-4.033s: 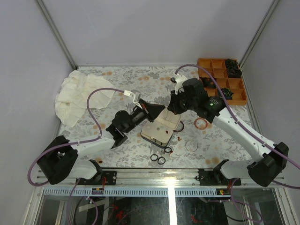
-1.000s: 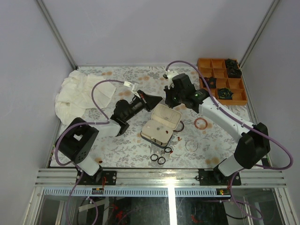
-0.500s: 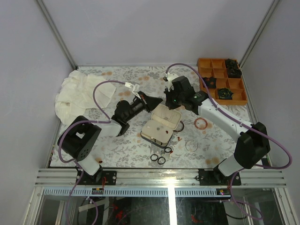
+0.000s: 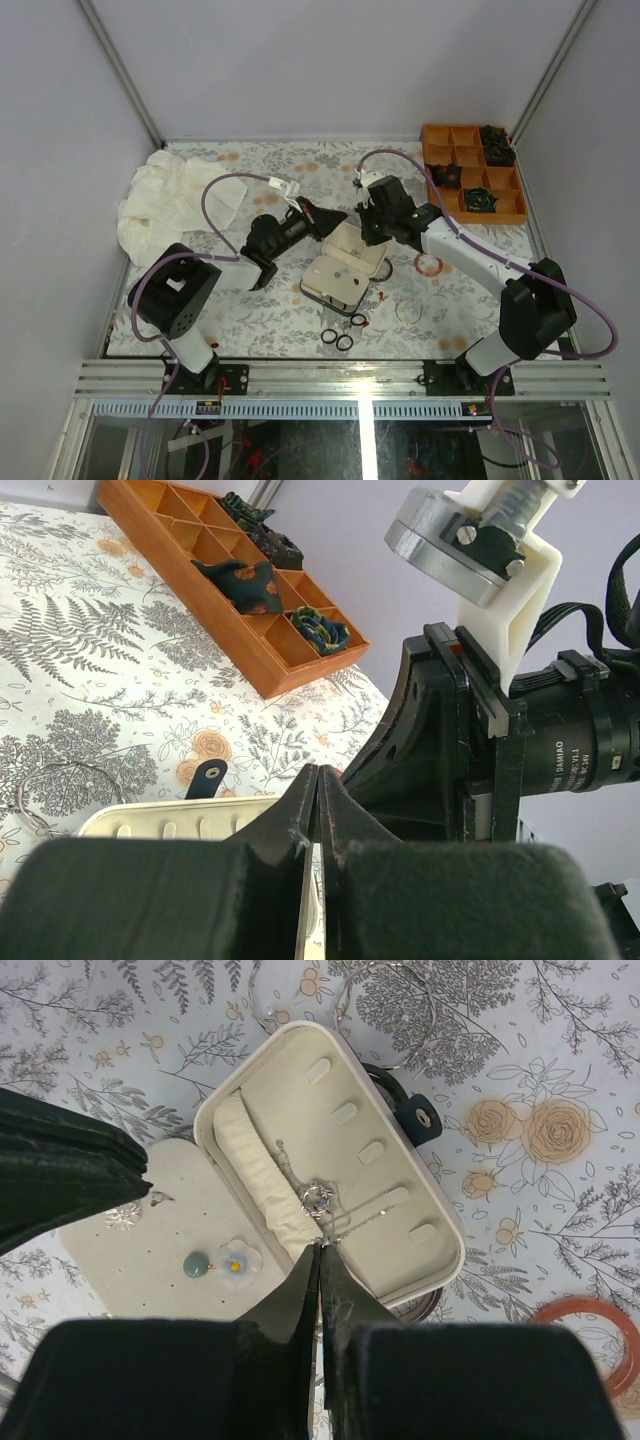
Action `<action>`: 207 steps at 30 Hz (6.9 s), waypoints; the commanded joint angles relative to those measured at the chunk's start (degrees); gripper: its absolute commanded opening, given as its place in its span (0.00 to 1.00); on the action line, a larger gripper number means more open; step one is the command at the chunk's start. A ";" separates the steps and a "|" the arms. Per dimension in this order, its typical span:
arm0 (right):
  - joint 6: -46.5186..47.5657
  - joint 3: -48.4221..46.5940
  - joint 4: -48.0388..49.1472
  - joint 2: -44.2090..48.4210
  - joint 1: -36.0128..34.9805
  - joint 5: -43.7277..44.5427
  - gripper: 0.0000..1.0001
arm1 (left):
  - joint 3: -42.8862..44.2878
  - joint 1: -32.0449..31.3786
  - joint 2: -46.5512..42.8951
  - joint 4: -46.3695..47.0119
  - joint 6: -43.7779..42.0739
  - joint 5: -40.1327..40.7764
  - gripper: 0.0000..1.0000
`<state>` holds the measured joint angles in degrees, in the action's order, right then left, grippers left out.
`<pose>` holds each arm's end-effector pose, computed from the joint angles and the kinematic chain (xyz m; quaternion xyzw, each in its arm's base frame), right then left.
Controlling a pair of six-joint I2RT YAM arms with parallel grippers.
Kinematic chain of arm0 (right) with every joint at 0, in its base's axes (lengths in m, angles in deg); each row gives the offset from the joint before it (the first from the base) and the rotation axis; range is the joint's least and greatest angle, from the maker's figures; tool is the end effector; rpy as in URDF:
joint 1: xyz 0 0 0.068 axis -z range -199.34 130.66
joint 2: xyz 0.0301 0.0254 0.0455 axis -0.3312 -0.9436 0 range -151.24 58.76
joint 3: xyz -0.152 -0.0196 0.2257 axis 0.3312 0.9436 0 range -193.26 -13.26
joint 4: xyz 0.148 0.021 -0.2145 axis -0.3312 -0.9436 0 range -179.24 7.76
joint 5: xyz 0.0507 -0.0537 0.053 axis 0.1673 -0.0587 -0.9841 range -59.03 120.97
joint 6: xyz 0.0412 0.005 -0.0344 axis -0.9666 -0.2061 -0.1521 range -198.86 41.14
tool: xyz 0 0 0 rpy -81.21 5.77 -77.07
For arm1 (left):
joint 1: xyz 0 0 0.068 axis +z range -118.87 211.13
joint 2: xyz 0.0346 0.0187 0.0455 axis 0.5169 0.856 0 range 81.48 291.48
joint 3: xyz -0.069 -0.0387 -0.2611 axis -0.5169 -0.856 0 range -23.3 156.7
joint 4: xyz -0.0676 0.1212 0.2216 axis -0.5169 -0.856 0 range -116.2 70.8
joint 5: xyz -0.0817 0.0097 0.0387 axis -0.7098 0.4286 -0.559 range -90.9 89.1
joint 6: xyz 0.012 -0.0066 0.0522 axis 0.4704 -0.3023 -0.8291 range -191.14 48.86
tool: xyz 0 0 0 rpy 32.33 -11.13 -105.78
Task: Organize the mixed jewelry
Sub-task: Place the jewelry in the jewelry box.
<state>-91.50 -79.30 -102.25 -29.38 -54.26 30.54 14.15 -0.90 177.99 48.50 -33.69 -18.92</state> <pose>0.2805 0.1962 0.2673 -0.1781 0.8964 0.1668 0.3700 0.2772 -0.1864 0.2127 0.0881 0.6486 -0.5107 0.5574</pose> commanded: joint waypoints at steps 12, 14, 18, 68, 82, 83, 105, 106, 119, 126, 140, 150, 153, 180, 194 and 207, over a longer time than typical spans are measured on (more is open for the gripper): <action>-0.19 -4.43 2.21 -1.97 0.81 1.69 0.00 | -0.64 0.57 3.52 4.71 -3.09 2.38 0.00; -0.10 -5.86 2.16 -2.99 0.81 1.42 0.00 | -1.22 0.65 3.63 5.16 -3.78 2.49 0.00; 0.16 -8.87 1.84 -5.31 0.89 1.15 0.00 | -2.46 1.30 3.68 5.60 -4.16 3.01 0.00; 2.26 -21.61 1.60 -21.29 2.50 1.13 0.00 | -6.68 10.10 8.57 16.02 2.49 -0.65 0.00; 1.91 -22.31 2.84 -23.15 2.70 -0.97 0.00 | -6.61 10.23 8.89 16.24 2.63 -0.88 0.00; 1.77 -22.34 2.94 -23.33 2.74 -1.10 0.00 | -6.67 10.28 8.81 16.23 2.63 -0.90 0.00; 0.68 -21.02 5.67 -24.25 2.69 -8.36 0.00 | -6.60 10.70 9.37 16.90 3.07 -1.41 0.00; 0.48 -20.79 5.74 -24.30 2.66 -8.63 0.00 | -6.60 10.73 9.30 16.93 3.11 -1.45 0.00; -0.45 -16.25 6.83 -22.00 2.16 -10.21 0.00 | -6.69 10.72 9.23 17.22 3.33 -1.67 0.00; -0.51 -13.42 7.10 -19.92 1.53 -9.79 0.00 | -6.85 10.76 9.15 17.57 3.58 -1.91 0.00; -0.08 -11.84 6.52 -18.59 0.16 -9.03 0.00 | -7.08 10.76 8.99 17.74 3.59 -1.83 0.00; 0.16 -10.11 6.19 -17.34 -0.55 -8.03 0.00 | -7.36 10.76 8.66 17.90 3.68 -1.80 0.00; 0.38 -9.74 5.86 -16.79 -0.59 -7.61 0.00 | -7.39 10.76 8.65 17.92 3.68 -1.78 0.00; 1.40 -8.92 3.62 -13.19 -0.60 -3.14 0.30 | -7.24 10.77 8.65 17.87 3.86 -1.99 0.00; -1.27 -3.65 7.16 -5.30 5.71 -2.71 0.49 | -11.26 10.81 -1.83 10.27 3.22 0.45 0.00; -0.30 -4.76 12.50 -10.80 9.26 -8.41 0.47 | -12.26 11.20 -2.45 11.15 2.93 -0.03 0.00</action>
<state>-92.33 -81.84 -92.56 -38.56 -45.19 24.44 2.48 9.50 175.94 57.31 -29.49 -19.73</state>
